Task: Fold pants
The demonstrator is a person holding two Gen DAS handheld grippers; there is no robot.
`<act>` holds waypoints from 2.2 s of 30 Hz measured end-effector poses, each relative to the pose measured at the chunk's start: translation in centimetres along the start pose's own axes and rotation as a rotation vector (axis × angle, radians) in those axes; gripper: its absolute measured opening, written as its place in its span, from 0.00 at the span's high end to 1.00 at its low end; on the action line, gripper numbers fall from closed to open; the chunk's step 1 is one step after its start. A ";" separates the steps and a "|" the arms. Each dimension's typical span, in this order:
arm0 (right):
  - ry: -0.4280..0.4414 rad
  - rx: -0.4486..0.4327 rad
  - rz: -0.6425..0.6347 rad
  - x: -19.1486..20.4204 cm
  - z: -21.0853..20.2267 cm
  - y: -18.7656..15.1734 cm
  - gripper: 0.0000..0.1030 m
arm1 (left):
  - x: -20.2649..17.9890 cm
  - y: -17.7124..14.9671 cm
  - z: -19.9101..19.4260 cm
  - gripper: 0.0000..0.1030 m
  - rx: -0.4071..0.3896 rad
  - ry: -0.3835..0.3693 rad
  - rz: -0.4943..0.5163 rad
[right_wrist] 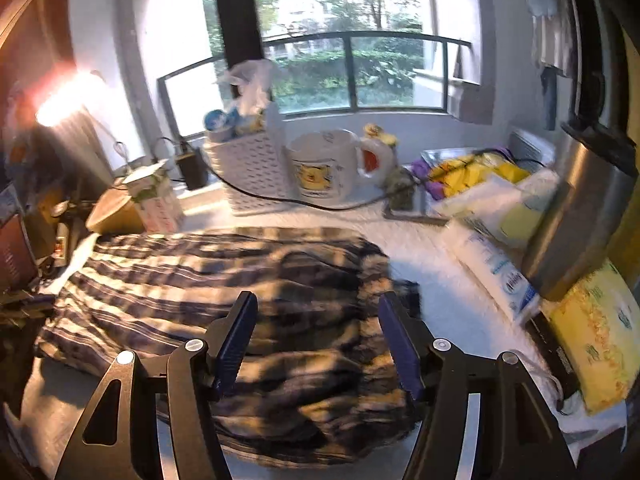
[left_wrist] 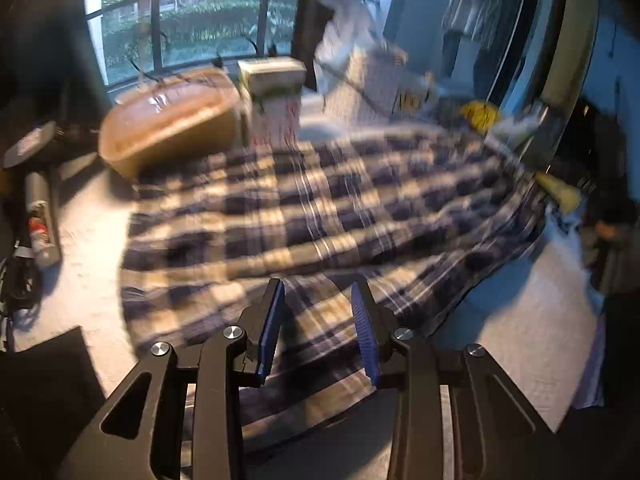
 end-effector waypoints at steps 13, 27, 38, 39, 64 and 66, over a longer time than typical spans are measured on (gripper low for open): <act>-0.135 0.173 -0.097 2.9 7.8 0.7 0.37 | 0.2 -3.7 2.2 0.67 0.090 -0.023 -0.050; -0.079 0.126 -0.174 3.9 3.7 2.2 0.37 | -3.5 -3.2 -2.4 0.59 -0.045 -0.077 0.049; 0.003 0.154 -0.353 4.6 3.9 4.7 0.29 | -7.4 -0.1 4.7 0.48 0.032 0.034 -0.060; 0.018 0.159 -0.380 4.6 4.4 5.1 0.25 | -7.5 -0.2 4.7 0.48 0.026 0.045 -0.065; -0.061 0.207 -0.434 4.9 12.5 10.2 0.25 | -5.7 -3.8 -0.5 0.72 0.028 0.042 -0.151; -0.038 0.165 -0.405 4.3 10.0 9.4 0.22 | -4.4 -3.8 -1.7 0.63 0.000 0.066 -0.160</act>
Point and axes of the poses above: each gripper's, at about its wrist camera, not at the fingertips, and z roughly the way its jaws point, x to its left, y to its top, the point moved 2 cm from there along z, roughly the way its jaws point, and after that the axes turned 12 degrees about x, right-handed, at the moved point
